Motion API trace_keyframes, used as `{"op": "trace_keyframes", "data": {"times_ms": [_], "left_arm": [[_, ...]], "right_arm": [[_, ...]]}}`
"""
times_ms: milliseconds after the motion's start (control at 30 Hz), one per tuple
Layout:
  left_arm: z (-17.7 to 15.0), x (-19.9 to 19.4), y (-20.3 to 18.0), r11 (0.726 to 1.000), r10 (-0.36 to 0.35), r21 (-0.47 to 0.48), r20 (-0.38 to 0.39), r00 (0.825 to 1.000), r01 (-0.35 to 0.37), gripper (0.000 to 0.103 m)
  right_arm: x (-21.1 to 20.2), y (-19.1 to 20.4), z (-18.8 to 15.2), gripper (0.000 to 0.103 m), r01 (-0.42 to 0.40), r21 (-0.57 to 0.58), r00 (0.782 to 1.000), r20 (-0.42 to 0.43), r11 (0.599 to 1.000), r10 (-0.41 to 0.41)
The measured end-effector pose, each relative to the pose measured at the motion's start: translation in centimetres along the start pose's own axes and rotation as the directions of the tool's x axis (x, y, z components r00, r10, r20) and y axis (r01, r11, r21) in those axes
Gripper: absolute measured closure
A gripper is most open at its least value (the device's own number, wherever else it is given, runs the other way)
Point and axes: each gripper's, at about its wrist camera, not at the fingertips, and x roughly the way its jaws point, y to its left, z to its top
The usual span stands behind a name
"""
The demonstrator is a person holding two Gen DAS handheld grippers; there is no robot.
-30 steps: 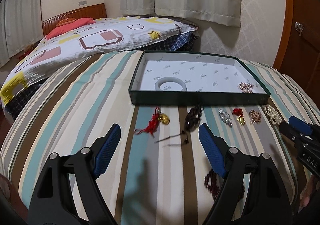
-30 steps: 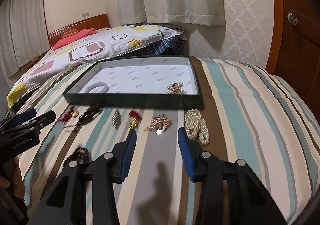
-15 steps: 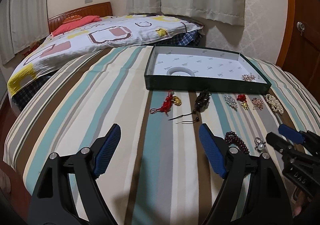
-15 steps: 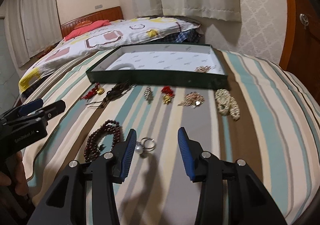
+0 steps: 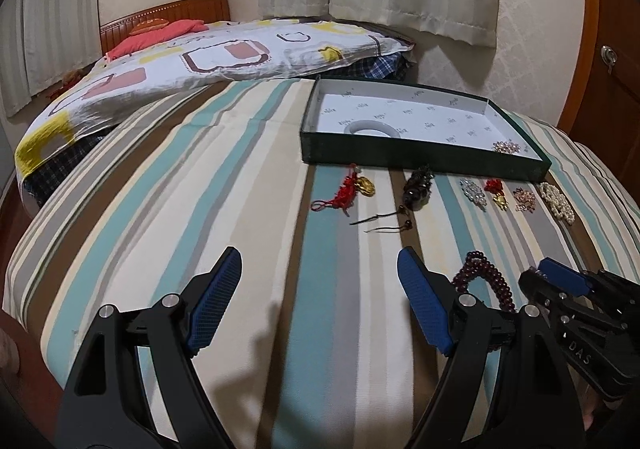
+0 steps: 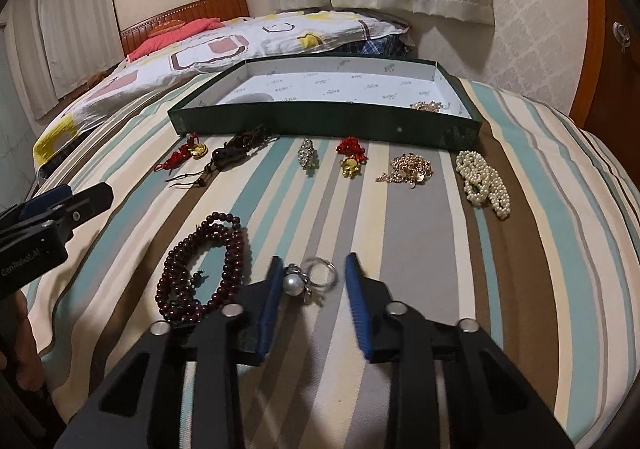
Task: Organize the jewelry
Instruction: 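Move the right tool to the pearl ring and grasp it, then grasp the dark red bead bracelet with the left tool, lifting it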
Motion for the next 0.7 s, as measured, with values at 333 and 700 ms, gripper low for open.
{"op": "trace_keyframes", "data": {"times_ms": [333,700], "left_arm": [[-0.5,0.3,-3.9,0.996,-0.076,0.044,-0.015,0.997,0.076,0.025],[-1.3,0.7,-8.2,0.990,-0.122,0.067,-0.009,0.992,0.122,0.016]], "right_arm": [[-1.0,-2.3,-0.1,0.075,0.018,0.039,1.000,0.016,0.999,-0.019],[-1.9,-5.4,-0.5,0.075,0.028,0.119,0.998,0.044,0.993,-0.034]]}}
